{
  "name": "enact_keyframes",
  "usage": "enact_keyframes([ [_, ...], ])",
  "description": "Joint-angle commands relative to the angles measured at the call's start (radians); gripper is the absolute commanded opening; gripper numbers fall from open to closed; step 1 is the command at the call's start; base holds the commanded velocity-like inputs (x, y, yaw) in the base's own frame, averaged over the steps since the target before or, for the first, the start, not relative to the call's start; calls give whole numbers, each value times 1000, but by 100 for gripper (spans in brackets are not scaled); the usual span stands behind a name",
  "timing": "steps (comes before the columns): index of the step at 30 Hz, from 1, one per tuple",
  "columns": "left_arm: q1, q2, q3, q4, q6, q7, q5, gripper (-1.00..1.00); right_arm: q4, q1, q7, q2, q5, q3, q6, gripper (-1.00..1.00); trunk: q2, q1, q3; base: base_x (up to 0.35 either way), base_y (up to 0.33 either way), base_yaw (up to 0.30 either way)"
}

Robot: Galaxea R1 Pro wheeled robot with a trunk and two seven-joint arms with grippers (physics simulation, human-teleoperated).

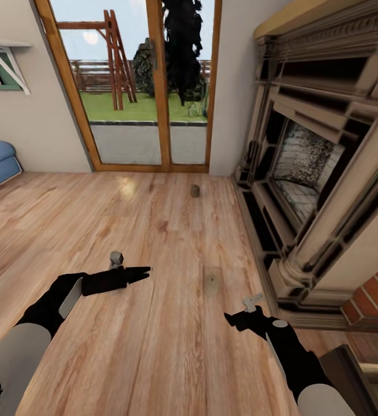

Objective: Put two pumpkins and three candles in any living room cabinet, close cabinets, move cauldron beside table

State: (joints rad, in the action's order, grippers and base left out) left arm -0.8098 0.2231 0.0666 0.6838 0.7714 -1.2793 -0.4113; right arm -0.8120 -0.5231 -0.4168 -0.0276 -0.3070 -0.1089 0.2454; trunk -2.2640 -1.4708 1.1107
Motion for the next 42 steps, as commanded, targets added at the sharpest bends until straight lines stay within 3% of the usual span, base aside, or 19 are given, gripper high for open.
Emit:
enact_keyframes([
  [1,0,0,-23,-18,-18,-1,0,100,0,0,0,1,0,0,0,100,0,0,0,326,0,0],
  [2,0,1,-58,-28,-32,-1,0,100,1,0,-4,4,1,-1,0,100,0,0,0,327,0,0],
  [3,0,0,-60,-29,-33,-1,0,100,1,0,-4,4,2,-1,0,100,0,0,0,327,0,0],
  [23,0,-2,-65,-32,-35,0,2,100,14,0,2,3,-2,0,-3,100,0,0,0,327,0,0],
  [26,0,-2,-65,-33,-35,1,2,100,71,0,36,1,-3,3,-30,100,0,0,0,328,0,0],
  [27,0,-2,-65,-33,-35,1,2,100,139,-2,126,0,-4,9,-62,100,0,0,0,328,0,0],
  [29,0,-2,-65,-33,-35,1,2,100,194,-4,191,0,-2,13,-107,100,0,0,0,328,0,0],
  [31,0,-2,-64,-33,-35,2,2,100,385,-22,261,0,-4,17,-256,100,0,0,0,328,0,0],
  [42,0,-2,-64,-33,-36,1,2,100,431,-29,263,0,-2,21,-284,100,0,0,0,328,0,0],
])
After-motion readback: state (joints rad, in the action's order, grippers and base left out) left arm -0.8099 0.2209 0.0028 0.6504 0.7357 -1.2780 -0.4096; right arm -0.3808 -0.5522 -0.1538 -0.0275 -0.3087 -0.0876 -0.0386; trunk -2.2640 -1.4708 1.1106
